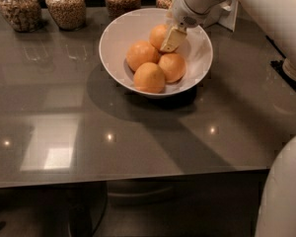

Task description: Pick orange from white bowl

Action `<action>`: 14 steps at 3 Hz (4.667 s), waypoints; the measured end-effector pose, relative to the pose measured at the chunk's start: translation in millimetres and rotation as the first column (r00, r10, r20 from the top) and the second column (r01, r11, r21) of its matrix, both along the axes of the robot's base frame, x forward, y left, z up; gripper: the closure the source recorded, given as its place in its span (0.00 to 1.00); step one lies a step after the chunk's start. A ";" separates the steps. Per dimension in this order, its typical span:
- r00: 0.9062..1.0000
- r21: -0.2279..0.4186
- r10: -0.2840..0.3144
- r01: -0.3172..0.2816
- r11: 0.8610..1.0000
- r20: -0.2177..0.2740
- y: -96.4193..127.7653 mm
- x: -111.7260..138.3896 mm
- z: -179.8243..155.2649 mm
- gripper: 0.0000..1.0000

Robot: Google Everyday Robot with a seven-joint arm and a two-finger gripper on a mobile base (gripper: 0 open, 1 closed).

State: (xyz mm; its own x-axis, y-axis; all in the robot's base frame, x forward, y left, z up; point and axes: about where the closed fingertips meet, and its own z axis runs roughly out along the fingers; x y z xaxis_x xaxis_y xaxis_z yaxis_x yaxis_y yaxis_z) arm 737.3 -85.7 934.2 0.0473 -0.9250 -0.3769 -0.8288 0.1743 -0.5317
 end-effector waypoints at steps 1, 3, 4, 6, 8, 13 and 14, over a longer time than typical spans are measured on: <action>1.000 -0.002 -0.001 0.001 1.000 -0.006 0.1 0.0 -1.3 0.37; 1.000 0.001 -0.001 0.001 1.000 -0.024 1.1 0.2 -2.6 0.34; 1.000 0.001 -0.001 0.001 1.000 -0.024 1.2 -0.3 -2.3 0.34; 0.997 0.028 0.004 -0.002 1.000 -0.074 4.5 -0.7 -5.2 0.43; 0.995 0.038 -0.001 0.005 0.999 -0.095 3.3 -4.9 -6.9 0.86; 0.989 0.185 0.058 -0.032 0.982 -0.137 7.0 -5.9 14.4 1.00; 0.991 0.263 0.093 -0.064 0.963 -0.099 12.7 -12.0 50.3 1.00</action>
Offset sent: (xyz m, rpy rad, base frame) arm 0.0209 0.0026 -0.0512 0.0099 0.1617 -0.0055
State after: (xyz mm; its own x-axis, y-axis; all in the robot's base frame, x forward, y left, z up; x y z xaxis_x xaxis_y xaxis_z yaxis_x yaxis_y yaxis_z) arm 725.3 -73.0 984.5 0.0609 -0.7901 -0.6099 -0.8961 0.2259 -0.3821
